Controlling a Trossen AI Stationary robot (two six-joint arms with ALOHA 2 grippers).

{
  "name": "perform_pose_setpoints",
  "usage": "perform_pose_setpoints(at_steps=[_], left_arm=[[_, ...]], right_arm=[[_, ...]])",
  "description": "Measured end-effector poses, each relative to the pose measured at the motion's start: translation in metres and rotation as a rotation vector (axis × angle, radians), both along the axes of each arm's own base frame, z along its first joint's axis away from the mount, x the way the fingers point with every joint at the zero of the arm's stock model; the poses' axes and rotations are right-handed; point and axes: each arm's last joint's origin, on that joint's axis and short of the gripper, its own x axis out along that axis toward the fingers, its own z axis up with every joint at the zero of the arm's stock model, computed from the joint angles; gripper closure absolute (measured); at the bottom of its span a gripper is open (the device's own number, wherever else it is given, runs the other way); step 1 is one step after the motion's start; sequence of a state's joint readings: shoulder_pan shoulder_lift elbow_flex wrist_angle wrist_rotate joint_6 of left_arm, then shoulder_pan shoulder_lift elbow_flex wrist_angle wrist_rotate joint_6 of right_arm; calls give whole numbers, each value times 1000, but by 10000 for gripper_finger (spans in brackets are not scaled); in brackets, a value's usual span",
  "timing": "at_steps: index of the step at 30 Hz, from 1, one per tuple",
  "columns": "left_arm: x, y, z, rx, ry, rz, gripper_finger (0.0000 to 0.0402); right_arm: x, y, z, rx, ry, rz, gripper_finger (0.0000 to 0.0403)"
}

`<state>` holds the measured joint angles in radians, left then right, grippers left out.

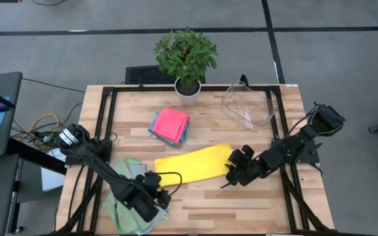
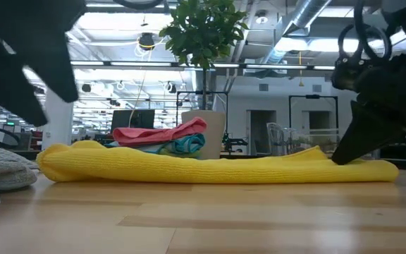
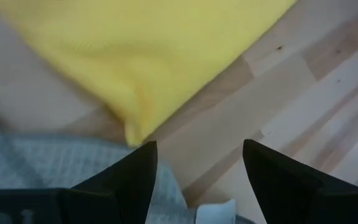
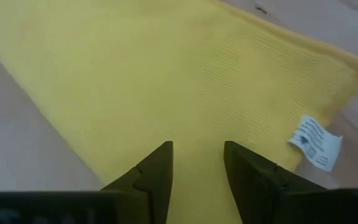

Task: Fold microfiber towels
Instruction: Fold the yellow microfiber towel

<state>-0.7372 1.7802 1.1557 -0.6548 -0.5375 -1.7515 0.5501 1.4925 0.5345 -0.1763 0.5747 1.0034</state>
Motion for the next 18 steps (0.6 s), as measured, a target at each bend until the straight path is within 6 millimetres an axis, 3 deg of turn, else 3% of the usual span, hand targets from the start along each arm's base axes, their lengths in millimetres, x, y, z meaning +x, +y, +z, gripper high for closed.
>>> perform_pose_setpoints(at_steps=[9, 18], left_arm=[[-20, 5, 4, 17, 69, 131, 172], [-12, -1, -1, -35, 19, 128, 171]], right_arm=[[-13, -12, -16, 15, 2, -72, 246], [-11, -11, -16, 39, -23, -69, 250]])
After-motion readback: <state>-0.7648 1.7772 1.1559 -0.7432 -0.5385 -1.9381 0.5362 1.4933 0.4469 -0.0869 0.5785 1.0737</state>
